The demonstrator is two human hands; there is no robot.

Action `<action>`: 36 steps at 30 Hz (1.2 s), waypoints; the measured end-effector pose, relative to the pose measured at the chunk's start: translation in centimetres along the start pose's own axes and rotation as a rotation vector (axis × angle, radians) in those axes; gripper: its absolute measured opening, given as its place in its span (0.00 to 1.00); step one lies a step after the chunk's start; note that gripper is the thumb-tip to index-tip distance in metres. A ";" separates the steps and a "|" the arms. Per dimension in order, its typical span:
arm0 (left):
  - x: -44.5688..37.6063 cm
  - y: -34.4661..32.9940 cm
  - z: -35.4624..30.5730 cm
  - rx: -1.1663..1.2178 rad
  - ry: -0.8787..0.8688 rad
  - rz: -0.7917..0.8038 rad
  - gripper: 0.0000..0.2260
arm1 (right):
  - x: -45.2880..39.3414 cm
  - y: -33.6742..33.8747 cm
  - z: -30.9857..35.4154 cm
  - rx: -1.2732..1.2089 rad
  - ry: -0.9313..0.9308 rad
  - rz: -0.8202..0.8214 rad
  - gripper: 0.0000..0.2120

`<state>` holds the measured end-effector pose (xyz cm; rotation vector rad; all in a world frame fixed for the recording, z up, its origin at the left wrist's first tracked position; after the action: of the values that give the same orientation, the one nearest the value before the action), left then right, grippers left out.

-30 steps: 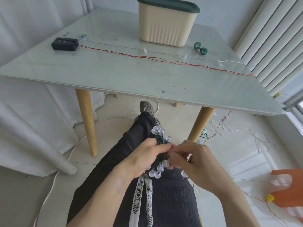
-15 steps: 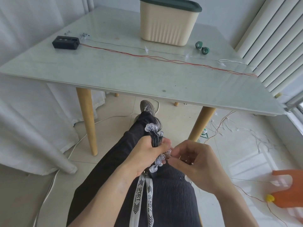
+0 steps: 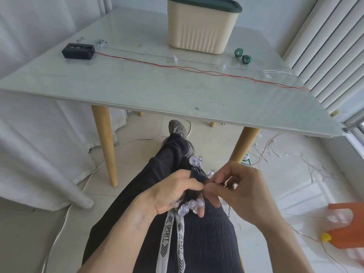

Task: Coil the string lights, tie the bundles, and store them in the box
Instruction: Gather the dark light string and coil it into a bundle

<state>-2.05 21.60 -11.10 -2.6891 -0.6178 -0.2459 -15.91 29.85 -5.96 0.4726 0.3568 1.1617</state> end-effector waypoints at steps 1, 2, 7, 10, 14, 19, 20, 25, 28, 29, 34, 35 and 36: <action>0.1 -0.3 -0.1 -0.012 0.010 0.063 0.11 | -0.1 -0.1 -0.2 0.006 0.005 -0.007 0.13; 0.2 -0.4 -0.2 -0.037 0.011 0.091 0.12 | -0.3 -0.2 -0.4 -0.011 0.007 0.001 0.13; 0.3 0.6 0.0 -0.050 -0.029 -0.047 0.15 | -0.4 -0.2 -1.5 -0.071 -0.006 -0.006 0.15; 0.5 1.8 -0.6 0.286 -0.088 -0.236 0.12 | -0.3 0.5 -3.2 -0.058 -0.090 0.083 0.17; 0.3 2.8 -1.0 0.639 -0.185 -0.477 0.09 | -0.2 1.2 -5.2 0.009 -0.108 0.089 0.11; 0.1 2.8 -1.1 0.711 -0.244 -0.552 0.10 | -0.4 1.2 -6.0 0.067 -0.149 0.002 0.10; 0.1 3.0 -1.2 0.724 -0.252 -0.545 0.10 | -0.4 1.4 -6.1 0.021 -0.188 0.006 0.11; -0.1 3.1 -0.9 0.574 -0.247 -0.522 0.10 | -0.2 2.4 -6.7 -0.397 -0.407 0.053 0.15; -0.3 2.4 -0.8 0.442 -0.221 -0.496 0.09 | -0.3 3.1 -6.2 -0.560 -0.314 -0.104 0.10; -0.3 2.3 -0.9 0.422 -0.211 -0.484 0.10 | -0.2 3.1 -6.0 -0.593 -0.277 -0.126 0.09; -0.1 2.1 -1.0 0.510 -0.142 -0.425 0.08 | 0.5 1.5 -4.9 -0.303 -0.232 0.042 0.11; 0.0 2.2 -1.1 0.502 -0.132 -0.431 0.08 | 0.5 1.1 -4.9 -0.192 -0.228 0.032 0.11; 0.1 2.2 -1.1 0.493 -0.124 -0.439 0.08 | 0.5 0.9 -4.8 -0.142 -0.236 0.022 0.10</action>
<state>-1.05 19.34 -10.77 -2.0860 -1.1396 -0.0287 -18.86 31.45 -9.61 0.4839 0.0646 1.1296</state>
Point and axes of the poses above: each hand's wrist, its own x-axis away from the middle knuckle, its own y-axis out of the back of the hand, z = x × y, the point moved 3 cm from there along -x, towards the middle knuckle, and after that the axes turned 3 degrees about -z, right-handed, at the moved point
